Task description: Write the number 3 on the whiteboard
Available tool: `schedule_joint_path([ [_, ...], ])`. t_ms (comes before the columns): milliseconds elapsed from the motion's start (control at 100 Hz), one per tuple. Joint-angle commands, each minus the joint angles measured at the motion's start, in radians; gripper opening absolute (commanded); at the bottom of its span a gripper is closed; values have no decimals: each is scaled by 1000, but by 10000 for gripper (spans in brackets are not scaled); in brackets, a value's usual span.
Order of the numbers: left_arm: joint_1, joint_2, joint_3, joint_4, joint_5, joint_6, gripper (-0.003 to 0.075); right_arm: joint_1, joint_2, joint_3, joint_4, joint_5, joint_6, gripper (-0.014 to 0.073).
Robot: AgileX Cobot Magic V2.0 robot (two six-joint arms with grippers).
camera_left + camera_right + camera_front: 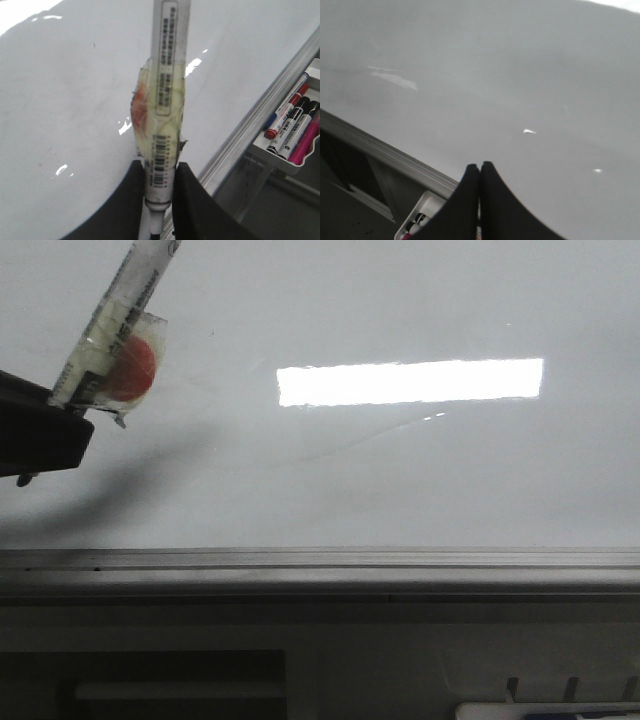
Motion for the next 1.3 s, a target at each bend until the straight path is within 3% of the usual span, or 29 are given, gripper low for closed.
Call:
schedule_joint_path([
  [0, -7, -14, -26, 71, -61, -4, -21, 56, 43, -62, 29, -62, -75, 6],
  [160, -7, -14, -32, 114, -67, -4, -21, 164, 135, -100, 29, -64, -108, 102],
  [250, -19, -14, -45, 132, -67, -4, -21, 215, 192, -114, 29, -72, -108, 106],
  [460, -96, 27, -57, 337, -73, -4, -21, 375, 284, -132, 29, -176, -120, 121],
  [630, -133, 98, -57, 350, -126, -4, -21, 555, 352, -158, 29, -214, -120, 330],
  [700, -148, 123, -57, 362, -159, -4, -20, 617, 384, -171, 29, -236, -120, 376],
  [880, -186, 155, -57, 425, -181, -4, -21, 667, 475, -208, 29, -317, -120, 377],
  [1290, -185, 157, -57, 425, -181, -4, -21, 709, 645, -295, 29, -327, -120, 346],
])
